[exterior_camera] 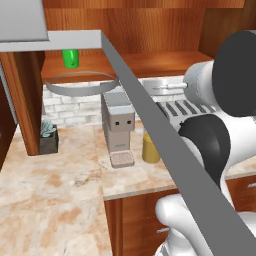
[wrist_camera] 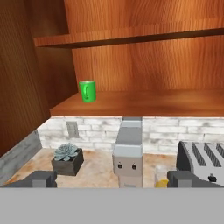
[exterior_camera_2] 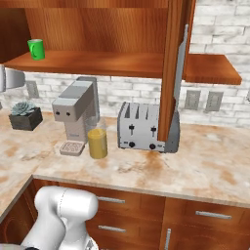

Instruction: There is a tray on the dining counter. Grab the cup, mug, and pitcher and place them on the tray. The pitcher may be placed next to the tray if it cannot fit the tray.

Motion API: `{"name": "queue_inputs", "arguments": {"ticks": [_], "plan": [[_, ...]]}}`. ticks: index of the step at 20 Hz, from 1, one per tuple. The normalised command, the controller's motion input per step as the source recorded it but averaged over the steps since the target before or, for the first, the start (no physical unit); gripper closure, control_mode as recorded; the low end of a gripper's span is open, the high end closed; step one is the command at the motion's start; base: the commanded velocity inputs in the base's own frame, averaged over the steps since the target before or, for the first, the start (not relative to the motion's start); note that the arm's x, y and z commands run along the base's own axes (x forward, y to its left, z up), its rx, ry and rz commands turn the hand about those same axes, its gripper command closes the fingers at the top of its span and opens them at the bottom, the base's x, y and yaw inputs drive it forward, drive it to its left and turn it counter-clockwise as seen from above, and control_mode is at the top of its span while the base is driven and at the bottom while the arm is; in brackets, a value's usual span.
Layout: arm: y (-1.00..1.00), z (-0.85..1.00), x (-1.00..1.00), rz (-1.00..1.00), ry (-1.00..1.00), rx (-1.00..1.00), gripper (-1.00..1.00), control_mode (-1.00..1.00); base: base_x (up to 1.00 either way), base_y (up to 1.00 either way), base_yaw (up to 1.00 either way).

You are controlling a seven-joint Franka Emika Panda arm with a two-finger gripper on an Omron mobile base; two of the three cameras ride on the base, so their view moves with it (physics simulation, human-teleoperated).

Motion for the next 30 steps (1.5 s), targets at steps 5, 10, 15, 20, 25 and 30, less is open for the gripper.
{"name": "queue_inputs", "arguments": {"ticks": [5,10,15,20,25,30], "plan": [[0.15,0.07,0.00,0.01,0.00,0.00,-1.00,-1.00,0.00,0.00,0.00],[0.12,0.02,0.00,0.01,0.00,0.00,-1.00,-1.00,0.00,0.00,0.00],[0.12,0.02,0.00,0.01,0.00,0.00,-1.00,-1.00,0.00,0.00,0.00],[0.11,0.03,0.01,0.01,0.00,0.00,-1.00,-1.00,0.00,0.00,0.00],[0.08,0.02,0.09,0.01,0.00,0.00,-1.00,-1.00,0.00,0.00,0.00],[0.06,0.03,0.26,0.00,0.00,0.00,-1.00,-1.00,0.00,0.00,0.00]]}}
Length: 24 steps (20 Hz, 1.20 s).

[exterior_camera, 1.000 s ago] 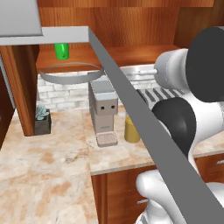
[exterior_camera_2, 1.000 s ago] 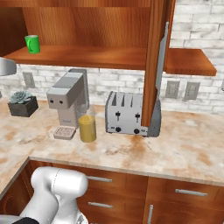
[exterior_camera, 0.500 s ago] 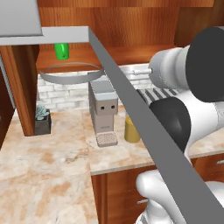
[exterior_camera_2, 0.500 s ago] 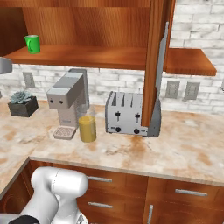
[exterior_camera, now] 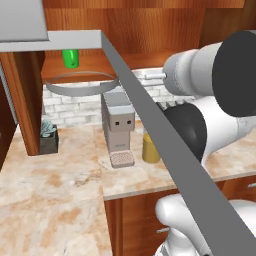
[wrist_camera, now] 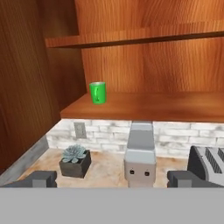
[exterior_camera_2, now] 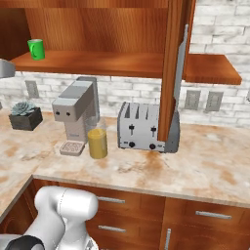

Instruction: There is a tray on the dining counter. Grab the cup, mug, and pitcher and place them on the tray. The pitcher may be placed next to the tray if it cannot fit the tray.

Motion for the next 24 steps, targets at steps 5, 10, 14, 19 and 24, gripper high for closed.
{"name": "queue_inputs", "arguments": {"ticks": [5,10,14,19,24], "plan": [[0.09,0.00,0.31,0.01,0.00,0.00,-1.00,-1.00,0.00,0.00,0.00],[0.16,0.00,0.27,0.00,0.00,0.00,-1.00,-1.00,0.00,0.00,0.00],[0.19,0.00,0.26,0.00,0.01,0.00,-1.00,-1.00,0.00,0.00,0.00],[0.22,0.00,0.29,0.00,0.00,0.00,-1.00,-1.00,0.00,0.00,0.00],[0.17,0.00,0.26,0.00,0.01,0.00,-1.00,-1.00,0.00,0.00,0.00]]}}
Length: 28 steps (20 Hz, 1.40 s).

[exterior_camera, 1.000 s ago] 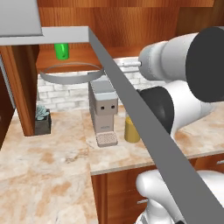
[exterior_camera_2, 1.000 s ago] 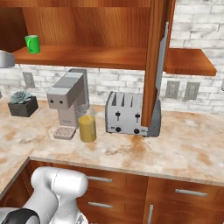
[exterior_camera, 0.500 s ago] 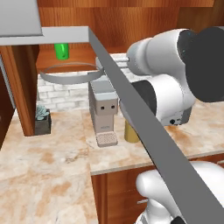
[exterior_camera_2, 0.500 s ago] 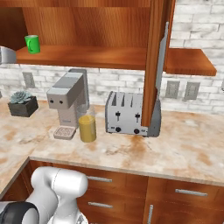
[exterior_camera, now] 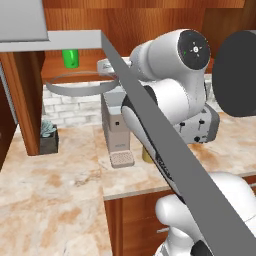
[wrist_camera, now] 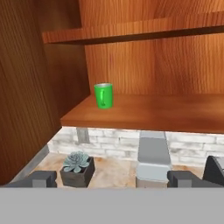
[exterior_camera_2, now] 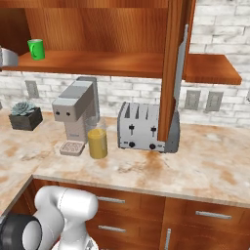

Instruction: There is a tray on the dining counter. Grab the cup, mug, and pitcher and place them on the tray. The pitcher may be placed next to the tray if it cannot fit the tray.

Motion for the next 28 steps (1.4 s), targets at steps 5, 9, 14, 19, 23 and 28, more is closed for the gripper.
{"name": "queue_inputs", "arguments": {"ticks": [5,9,14,19,23,28], "plan": [[0.12,0.00,0.26,0.00,0.00,0.00,-1.00,-1.00,0.00,0.00,0.00],[0.11,0.00,0.30,0.00,0.00,0.00,-1.00,-1.00,0.00,0.00,0.00],[0.09,0.00,0.29,0.00,0.00,0.00,-1.00,-1.00,0.00,0.00,0.00],[0.06,0.00,0.16,0.00,0.02,0.00,-1.00,-1.00,0.00,0.00,0.00],[0.09,0.00,0.29,0.00,0.07,0.00,-1.00,-1.00,0.00,0.00,0.00],[0.07,-0.01,0.28,0.00,0.07,0.00,-1.00,-1.00,0.00,0.00,0.00]]}}
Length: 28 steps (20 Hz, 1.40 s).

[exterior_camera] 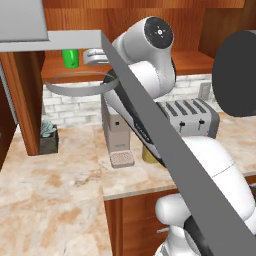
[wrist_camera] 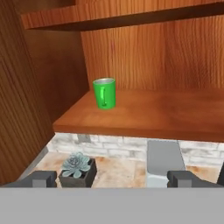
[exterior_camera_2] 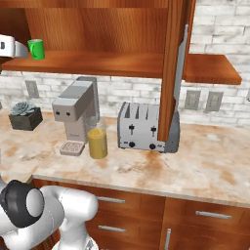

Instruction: There is a tray on the dining counter. Grab the cup, mug, and pitcher and place them on the tray. The pitcher may be placed next to the tray if it cannot fit the tray.

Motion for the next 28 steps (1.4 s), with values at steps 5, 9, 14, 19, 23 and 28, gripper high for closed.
{"name": "queue_inputs", "arguments": {"ticks": [5,9,14,19,23,28], "plan": [[0.06,-0.12,0.31,0.00,0.00,0.00,-1.00,-1.00,0.00,0.00,0.00],[0.11,-0.26,0.35,0.00,0.00,0.00,-1.00,-1.00,0.00,0.00,0.00],[0.17,-0.26,0.32,0.00,0.00,0.00,-1.00,-1.00,0.00,0.00,0.00],[0.19,-0.03,0.35,0.00,0.00,0.00,-1.00,-1.00,0.00,0.00,0.00],[0.14,0.00,0.29,0.00,0.01,0.00,-1.00,-1.00,0.00,0.00,0.00],[0.07,0.00,0.26,0.00,0.03,0.00,-1.00,-1.00,0.00,0.00,0.00]]}}
